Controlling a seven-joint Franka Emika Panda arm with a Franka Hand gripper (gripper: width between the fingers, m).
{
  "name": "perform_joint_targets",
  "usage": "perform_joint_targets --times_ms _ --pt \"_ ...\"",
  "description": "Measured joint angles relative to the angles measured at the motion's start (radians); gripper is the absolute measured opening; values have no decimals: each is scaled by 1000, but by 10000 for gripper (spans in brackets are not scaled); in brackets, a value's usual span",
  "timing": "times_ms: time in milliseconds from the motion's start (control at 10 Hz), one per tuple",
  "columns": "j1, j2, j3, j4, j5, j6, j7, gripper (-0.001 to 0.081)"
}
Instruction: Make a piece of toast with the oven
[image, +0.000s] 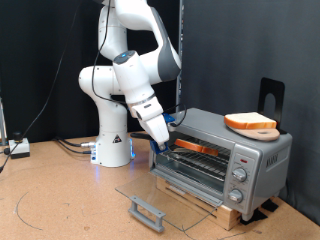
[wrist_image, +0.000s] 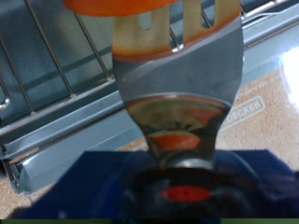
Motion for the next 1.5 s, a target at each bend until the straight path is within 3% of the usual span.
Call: perform_joint_targets --times_ms 200,500,700,1000,1500 --pt "-52 15 4 8 -74 16 50 422" --pt "-180 64 -2 37 -206 34 79 422" --pt "-220 95 -12 52 -222 49 55 422" --pt "-229 116 -27 63 -201 58 -7 422" --pt "-192 111 -21 59 -126 46 -87 422"
